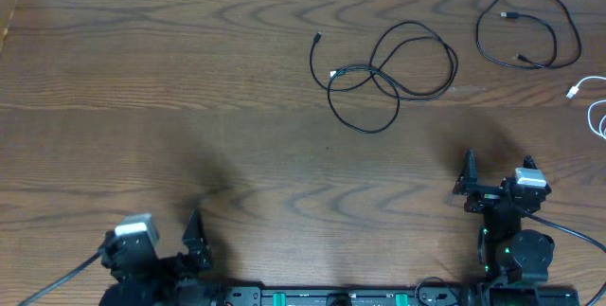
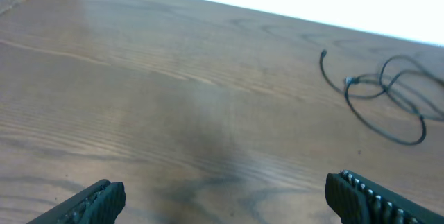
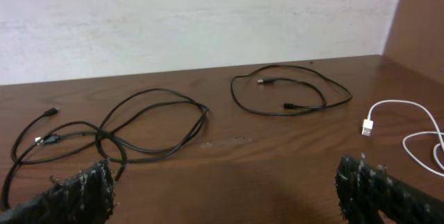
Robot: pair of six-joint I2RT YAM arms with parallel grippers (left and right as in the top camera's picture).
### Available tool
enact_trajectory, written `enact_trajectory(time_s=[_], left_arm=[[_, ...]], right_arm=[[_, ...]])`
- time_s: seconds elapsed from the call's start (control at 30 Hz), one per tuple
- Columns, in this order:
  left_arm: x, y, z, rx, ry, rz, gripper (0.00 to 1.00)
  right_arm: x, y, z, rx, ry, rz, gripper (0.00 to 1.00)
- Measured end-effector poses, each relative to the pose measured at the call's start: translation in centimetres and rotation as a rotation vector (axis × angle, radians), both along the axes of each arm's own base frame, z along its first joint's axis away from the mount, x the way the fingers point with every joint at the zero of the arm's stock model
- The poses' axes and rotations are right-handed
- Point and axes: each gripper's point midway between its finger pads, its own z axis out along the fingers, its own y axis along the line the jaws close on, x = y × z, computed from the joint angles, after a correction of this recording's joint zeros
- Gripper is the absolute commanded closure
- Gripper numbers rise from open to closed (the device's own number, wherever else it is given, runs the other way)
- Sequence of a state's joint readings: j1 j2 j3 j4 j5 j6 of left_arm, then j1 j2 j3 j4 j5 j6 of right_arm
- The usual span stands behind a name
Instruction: Untangle cables
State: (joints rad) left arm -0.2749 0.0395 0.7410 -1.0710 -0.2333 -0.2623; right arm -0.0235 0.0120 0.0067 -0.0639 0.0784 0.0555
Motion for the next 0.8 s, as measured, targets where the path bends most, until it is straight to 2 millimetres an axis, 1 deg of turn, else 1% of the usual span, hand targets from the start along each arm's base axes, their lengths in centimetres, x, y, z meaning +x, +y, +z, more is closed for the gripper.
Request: enact_trajectory(time_s=[0.17,0.67,0.8], left_arm=[[-0.50,0.13,-0.06,-0.003,-0.010,-0.001,0.03],[-0.51,0.09,-0.09,-0.004,-0.009,-0.003,0.03],[-0.31,0.03,0.36,-0.009,-0.029,-0.003,0.03]], right_arm=[[0.00,0.00,0.00,0.000,0.000,0.000,0.01],[0.00,0.00,0.00,0.000,0.000,0.000,0.01],[0.00,-0.01,0.00,0.000,0.000,0.000,0.01]])
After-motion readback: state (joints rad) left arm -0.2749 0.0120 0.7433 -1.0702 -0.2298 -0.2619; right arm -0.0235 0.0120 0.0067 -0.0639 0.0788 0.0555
